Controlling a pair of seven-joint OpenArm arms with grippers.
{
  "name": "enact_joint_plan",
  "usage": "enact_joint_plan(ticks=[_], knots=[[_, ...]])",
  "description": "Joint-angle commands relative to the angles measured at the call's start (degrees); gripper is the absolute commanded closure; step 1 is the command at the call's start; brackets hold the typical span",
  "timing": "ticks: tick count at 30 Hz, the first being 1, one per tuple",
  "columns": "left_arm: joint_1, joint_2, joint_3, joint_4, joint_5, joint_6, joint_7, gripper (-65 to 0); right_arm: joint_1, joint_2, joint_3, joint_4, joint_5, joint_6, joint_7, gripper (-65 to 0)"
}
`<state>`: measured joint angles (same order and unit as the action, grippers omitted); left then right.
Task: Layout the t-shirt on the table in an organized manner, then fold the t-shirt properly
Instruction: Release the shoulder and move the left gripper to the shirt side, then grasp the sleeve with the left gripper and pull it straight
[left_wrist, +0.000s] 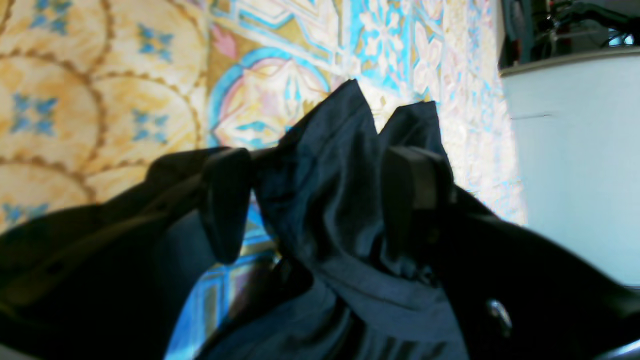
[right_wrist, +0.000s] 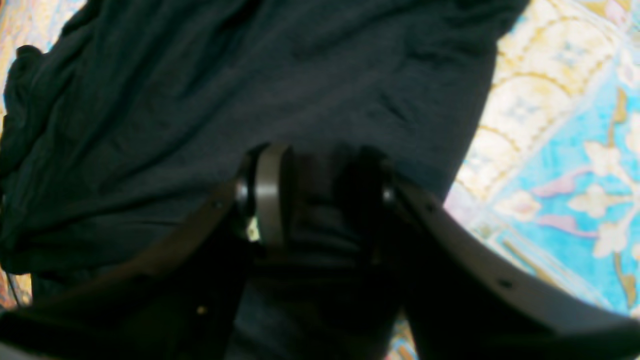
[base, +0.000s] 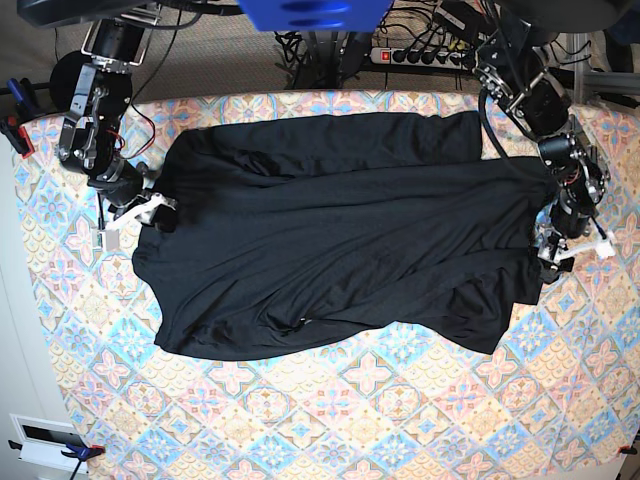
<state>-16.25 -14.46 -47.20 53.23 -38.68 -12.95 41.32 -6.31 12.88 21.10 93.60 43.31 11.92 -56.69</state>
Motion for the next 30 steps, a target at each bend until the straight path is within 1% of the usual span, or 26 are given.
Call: enact_joint_plan(ticks=[1, 3, 4, 5, 7, 8, 10, 11, 13, 14, 18, 21, 25, 27, 28, 30], knots=[[-1.4, 0.3, 0.2, 0.3, 1.3, 0.3, 1.1, -38.6, 0.6, 0.8, 0.2, 0.9, 0.8, 0.4, 0.8, -20.5], [-1.8, 1.3, 0.2, 0.3, 2.9, 0.3, 1.4, -34.2, 0.6, 0.8, 0.2, 0.9, 0.8, 0.4, 0.8, -20.5], [-2.2, 1.5, 0.2, 0.3, 3.4, 0.3, 1.4, -29.7, 0.5, 0.8, 0.2, 0.9, 0.8, 0.4, 0.8, -20.4], [-2.2, 1.5, 0.3, 0.3, 3.6, 0.3, 1.4, -22.7, 0.5, 0.8, 0.2, 0.9, 0.8, 0.4, 0.8, -20.4], [-2.3, 1.4, 2.3, 0.3, 3.4, 0.3, 1.2, -4.9, 0.4, 0.8, 0.2, 0.9, 0.8, 0.4, 0.8, -20.4], [-2.5, 1.2, 4.1, 0.3, 3.3, 0.3, 1.2, 0.0, 0.4, 0.8, 0.2, 0.9, 0.8, 0.4, 0.8, -20.4], [-2.6, 1.1, 6.5, 0.5, 3.0, 0.2, 1.4, -0.4, 0.4, 0.8, 0.2, 0.9, 0.8, 0.4, 0.8, -20.4], [-2.8, 1.1, 7.3, 0.9, 2.9, -0.1, 1.4, -2.5, 0.4, 0.8, 0.2, 0.9, 0.8, 0.4, 0.8, -20.4], [-4.2, 1.5, 10.1, 3.4, 3.0, -0.1, 1.4, 0.0, 0.4, 0.8, 0.2, 0.9, 0.8, 0.4, 0.8, -20.4], [-5.0, 1.7, 12.4, 4.9, 3.1, -0.1, 1.4, 0.0, 0.4, 0.8, 0.2, 0.9, 0.8, 0.4, 0.8, -20.4], [-9.3, 4.1, 20.6, 11.1, 3.0, 0.2, 1.5, 0.0, 0.4, 0.8, 0.2, 0.9, 0.8, 0.4, 0.8, -20.4], [-11.2, 6.0, 23.5, 16.3, 3.1, 0.2, 1.5, 0.0, 0.4, 0.8, 0.2, 0.9, 0.8, 0.4, 0.8, -20.4], [-15.0, 6.4, 28.5, 19.4, 3.5, 0.3, 1.4, 0.0, 0.4, 0.8, 0.2, 0.9, 0.8, 0.4, 0.8, -20.4], [-17.5, 6.5, 31.0, 18.9, 3.6, 0.4, 0.5, 0.0, 0.3, 0.8, 0.2, 1.0, 0.8, 0.4, 0.8, -20.4], [-18.7, 6.5, 32.0, 17.7, 3.6, 1.2, -0.8, 0.0, 0.3, 0.8, 0.2, 1.0, 0.9, 0.4, 0.8, -20.4], [-20.9, 6.9, 34.8, 13.4, 3.6, 3.9, -5.1, 0.0, 0.3, 0.8, 0.2, 1.0, 0.9, 0.4, 0.8, -20.4]])
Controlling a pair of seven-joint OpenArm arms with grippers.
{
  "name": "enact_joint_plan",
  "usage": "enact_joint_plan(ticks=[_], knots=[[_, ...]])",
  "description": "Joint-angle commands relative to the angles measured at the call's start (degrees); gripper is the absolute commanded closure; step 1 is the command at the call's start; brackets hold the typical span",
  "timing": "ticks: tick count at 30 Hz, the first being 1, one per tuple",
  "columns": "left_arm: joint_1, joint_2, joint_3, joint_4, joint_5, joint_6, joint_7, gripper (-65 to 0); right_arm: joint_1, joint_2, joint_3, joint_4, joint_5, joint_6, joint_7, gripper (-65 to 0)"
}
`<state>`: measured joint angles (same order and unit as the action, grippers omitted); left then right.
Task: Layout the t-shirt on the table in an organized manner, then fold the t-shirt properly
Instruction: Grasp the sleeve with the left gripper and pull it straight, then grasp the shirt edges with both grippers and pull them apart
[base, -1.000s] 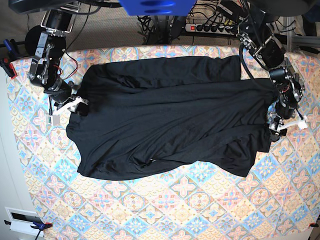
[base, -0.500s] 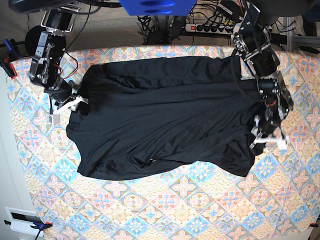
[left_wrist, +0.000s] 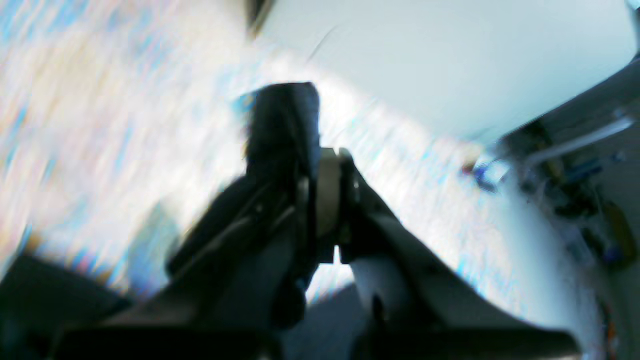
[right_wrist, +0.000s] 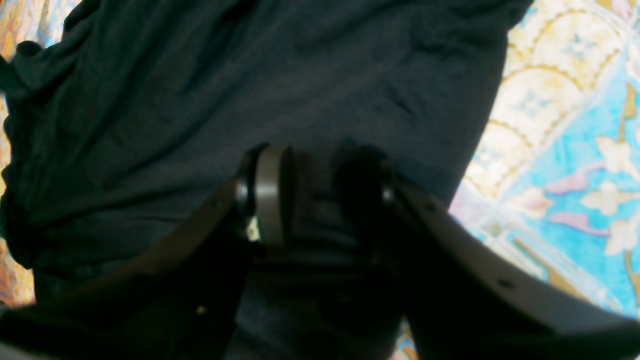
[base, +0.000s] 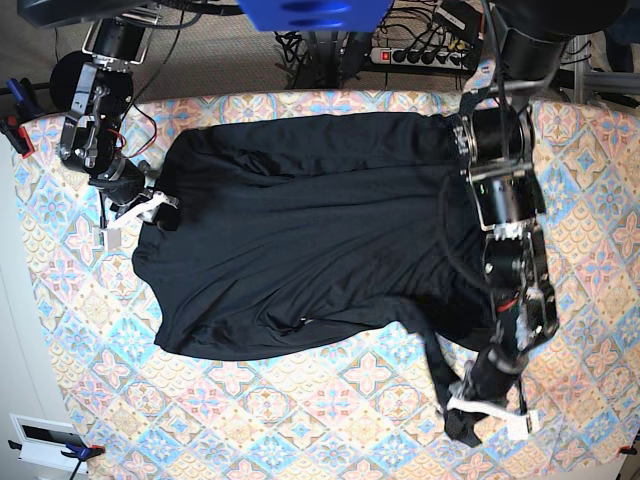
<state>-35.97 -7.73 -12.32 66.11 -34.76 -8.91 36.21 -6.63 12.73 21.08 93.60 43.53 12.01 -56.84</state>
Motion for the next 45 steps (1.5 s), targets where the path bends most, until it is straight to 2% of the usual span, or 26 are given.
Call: enact_joint_plan(ticks=[1, 7, 11, 14, 16, 19, 22, 24, 27, 30, 34, 36, 42, 45], knots=[[-2.6, 0.1, 1.4, -2.0, -0.3, 0.9, -2.8, 0.0, 0.6, 0.9, 0.2, 1.0, 0.6, 0.3, 1.0, -20.4], [-11.7, -0.6, 10.1, -25.5, -0.3, 6.6, -25.3, 0.0, 0.6, 0.9, 0.2, 1.0, 0.8, 0.3, 1.0, -20.4], [-16.3, -0.8, 12.1, -37.9, -0.4, 11.1, -40.6, 0.0, 0.6, 0.9, 0.2, 3.3, 0.7, 0.3, 1.0, -20.4], [-18.1, -0.9, 12.0, -41.4, -0.4, 15.4, -47.9, 0.0, 0.6, 0.9, 0.2, 5.6, 0.7, 0.3, 1.0, -20.4], [-19.2, -2.6, 12.2, -41.9, -0.4, 17.6, -50.6, 0.0, 0.6, 0.9, 0.2, 6.5, 0.7, 0.3, 1.0, -20.4], [-20.0, -4.8, 11.9, -41.9, -0.4, 18.7, -53.6, 0.0, 0.6, 0.9, 0.2, 6.9, 0.7, 0.3, 1.0, -20.4], [-20.0, -6.8, 11.9, -42.1, -0.6, 18.9, -55.4, -0.1, 0.6, 0.9, 0.2, 7.2, 0.9, 0.3, 1.0, -20.4], [-19.9, -7.7, 11.9, -42.1, -0.6, 18.9, -54.9, -6.4, 0.6, 0.9, 0.2, 7.2, 0.9, 0.3, 1.0, -20.4], [-18.8, -7.7, 12.1, -42.2, -0.7, 18.9, -49.4, -25.4, 0.6, 0.9, 0.1, 7.2, 0.9, 0.3, 1.0, -20.7], [-15.0, -7.6, 12.2, -41.8, -0.7, 18.4, -40.0, -47.4, 0.6, 0.9, 0.1, 7.2, 0.9, 0.3, 1.0, -20.8], [-7.9, -6.6, 12.2, -38.6, -0.7, 13.9, -32.3, -64.3, 0.6, 0.9, 0.1, 7.2, 0.8, 0.3, 1.0, -20.8], [-1.4, -6.6, 12.2, -32.1, -0.4, 11.8, -30.7, -65.0, 0.9, 0.9, 0.1, 7.2, 0.7, 0.3, 1.0, -20.8], [15.5, -6.9, 12.0, -10.9, -0.4, 11.6, -29.9, -65.0, 3.7, 1.2, 0.2, 5.3, 0.6, 0.3, 0.8, -26.0], [21.2, -10.9, 12.3, -0.5, -0.3, 11.2, -29.9, -65.0, 8.9, 1.2, 0.2, 3.1, 0.6, 0.3, -1.9, -27.3]])
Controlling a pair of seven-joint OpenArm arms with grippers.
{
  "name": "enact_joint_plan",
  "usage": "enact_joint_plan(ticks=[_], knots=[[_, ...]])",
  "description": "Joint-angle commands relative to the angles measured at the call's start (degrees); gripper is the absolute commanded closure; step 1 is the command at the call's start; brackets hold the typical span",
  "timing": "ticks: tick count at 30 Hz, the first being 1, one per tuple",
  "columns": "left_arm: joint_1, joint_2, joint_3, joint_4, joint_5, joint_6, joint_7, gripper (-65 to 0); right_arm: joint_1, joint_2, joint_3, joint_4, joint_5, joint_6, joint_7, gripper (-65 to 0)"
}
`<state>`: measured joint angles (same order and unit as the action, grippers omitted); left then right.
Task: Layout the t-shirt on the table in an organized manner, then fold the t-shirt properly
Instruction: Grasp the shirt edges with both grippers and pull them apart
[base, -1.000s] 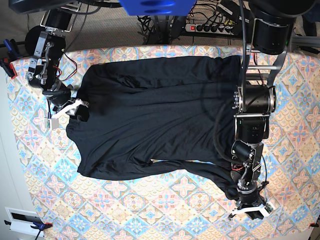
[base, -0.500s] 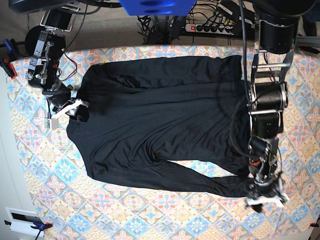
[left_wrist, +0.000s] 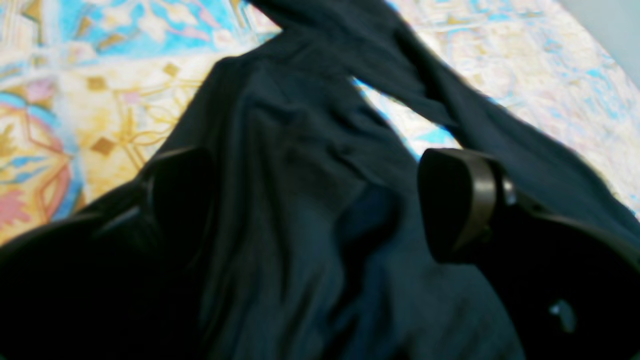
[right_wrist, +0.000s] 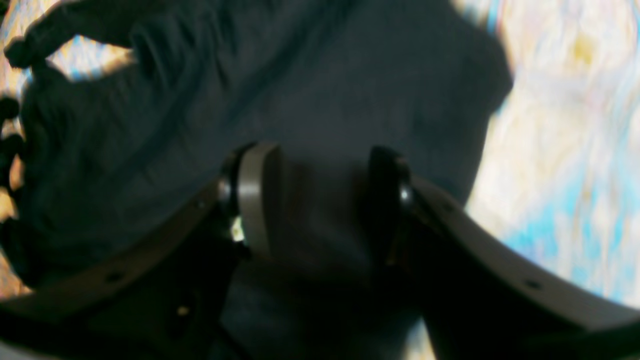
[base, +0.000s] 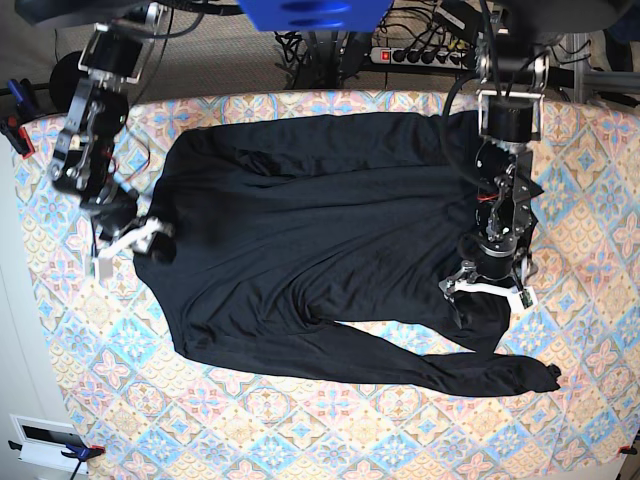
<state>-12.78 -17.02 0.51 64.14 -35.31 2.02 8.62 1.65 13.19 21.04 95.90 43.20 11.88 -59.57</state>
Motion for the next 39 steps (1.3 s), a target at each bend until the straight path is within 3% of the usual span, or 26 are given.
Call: enact_joint_plan(ticks=[1, 9, 10, 13, 18, 25, 30, 36, 39], knots=[[-0.9, -2.5, -0.6, 4.1, 0.3, 0.3, -2.2, -65.0, 1.4, 0.7, 0.3, 0.1, 1.0, 0.5, 0.0, -27.3], [1.0, -7.1, -0.6, 11.4, 0.2, 0.2, -2.1, -65.0, 2.3, 0.7, -3.1, -1.0, 1.1, 0.6, -0.3, -27.3], [1.0, -7.6, -0.5, 11.5, 0.2, -0.7, -2.1, -65.0, 2.3, 0.7, -3.9, -1.0, 1.0, 0.6, -0.3, -27.3], [0.6, -9.2, 2.1, 11.6, 0.2, -9.3, -2.1, -65.0, 2.3, 0.7, -5.6, -0.6, 1.0, 0.6, -0.3, -26.9], [0.7, -9.4, 2.6, 11.4, 0.3, -10.2, -2.1, -65.0, 2.3, 0.7, -5.9, -0.6, 1.0, 0.6, -0.3, -26.5], [1.0, -9.1, 2.2, 11.2, 0.2, -9.8, -2.1, -43.4, 2.7, 0.7, -6.0, -1.1, 1.0, 0.6, -0.3, -26.8], [3.0, -9.0, 2.2, 11.2, 0.1, -9.8, -2.2, -34.6, 11.1, 1.1, -9.5, -4.4, 1.0, 0.6, -0.3, -27.3], [8.2, -9.0, -1.1, 11.3, 0.1, -9.8, -2.2, -37.8, 23.5, 4.0, -16.6, -19.6, 1.0, 1.1, -0.3, -33.3], [10.6, -8.0, -4.1, 11.3, -0.2, -9.8, -2.2, -37.7, 29.5, 4.9, -22.0, -26.9, 1.0, 5.1, 1.5, -33.9]])
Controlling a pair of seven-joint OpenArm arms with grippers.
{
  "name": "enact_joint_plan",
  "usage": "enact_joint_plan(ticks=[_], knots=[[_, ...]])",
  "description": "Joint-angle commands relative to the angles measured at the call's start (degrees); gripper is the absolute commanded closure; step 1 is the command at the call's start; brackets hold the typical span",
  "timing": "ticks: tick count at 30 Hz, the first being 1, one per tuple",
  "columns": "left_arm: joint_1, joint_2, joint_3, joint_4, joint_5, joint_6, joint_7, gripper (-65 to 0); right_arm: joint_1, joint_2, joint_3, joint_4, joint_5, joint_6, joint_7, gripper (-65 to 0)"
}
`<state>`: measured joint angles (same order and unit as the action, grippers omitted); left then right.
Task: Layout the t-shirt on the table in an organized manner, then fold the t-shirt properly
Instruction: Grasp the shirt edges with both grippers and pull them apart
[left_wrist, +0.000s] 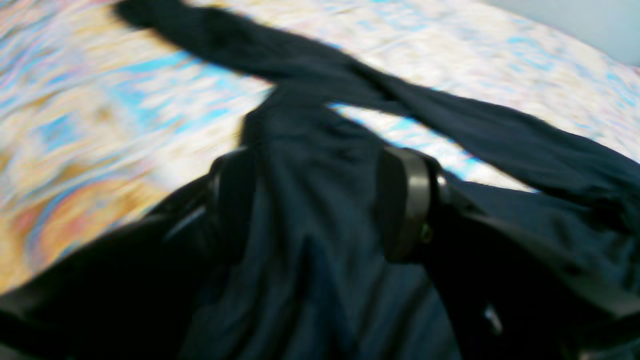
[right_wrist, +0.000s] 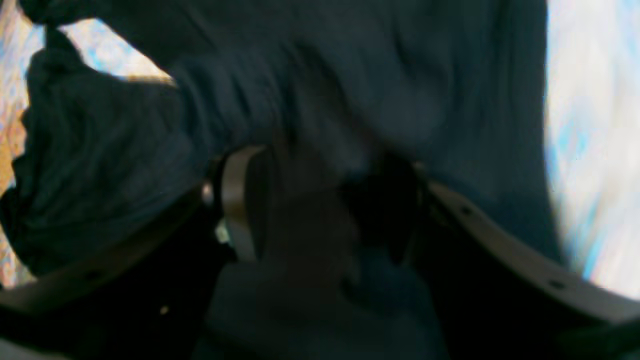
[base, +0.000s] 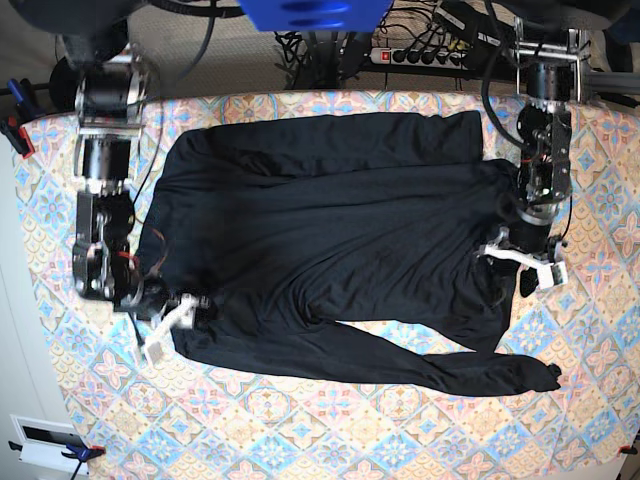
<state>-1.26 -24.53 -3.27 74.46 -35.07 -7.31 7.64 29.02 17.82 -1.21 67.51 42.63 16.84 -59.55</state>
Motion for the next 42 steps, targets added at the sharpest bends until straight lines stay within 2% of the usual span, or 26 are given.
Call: enact_joint_plan(ticks=[1, 3, 6, 12, 15, 19, 29, 38, 42], knots=[[0.0, 0.1, -1.6, 1.0, -0.2, -0.5, -1.2, -37.7, 4.3, 0.3, -1.5, -1.4, 1.5, 1.6, 3.0, -33.9], [2.4, 0.6, -4.2, 1.0, -0.2, -0.5, -1.1, -37.7, 9.0, 0.3, -4.6, -8.2, 0.8, 2.3, 7.0, -33.9], [4.7, 0.6, -5.7, 1.0, -0.4, -0.5, -1.1, -37.7, 12.0, 0.3, -7.4, -17.4, -5.0, 2.3, 13.4, -33.9], [8.3, 2.2, -6.6, 1.4, -0.2, -0.5, -1.1, -37.7, 16.8, 0.0, -8.6, -34.4, -25.5, 2.2, 30.7, -33.9], [9.9, 2.2, -6.6, 1.4, -0.4, -0.5, -1.3, -37.7, 17.1, -0.7, -8.6, -37.7, -30.9, 2.2, 36.9, -33.9], [11.0, 3.3, -6.6, 1.4, -0.2, -0.5, -1.3, -37.7, 17.2, -2.4, -8.6, -38.1, -31.2, 2.1, 42.4, -33.9], [14.6, 3.5, -6.7, 5.8, -0.2, -0.4, -1.4, -37.7, 17.2, -2.5, -8.6, -38.3, -31.2, 2.1, 46.5, -33.9], [19.9, 4.7, -12.2, 11.3, -0.1, -0.4, -1.1, -37.7, 17.2, -2.7, -8.9, -42.0, -31.3, 2.1, 53.5, -33.8], [22.0, 4.7, -12.2, 13.1, -0.2, -0.4, -1.1, -37.7, 17.3, -6.5, -8.9, -48.0, -31.5, 2.1, 58.5, -33.8]])
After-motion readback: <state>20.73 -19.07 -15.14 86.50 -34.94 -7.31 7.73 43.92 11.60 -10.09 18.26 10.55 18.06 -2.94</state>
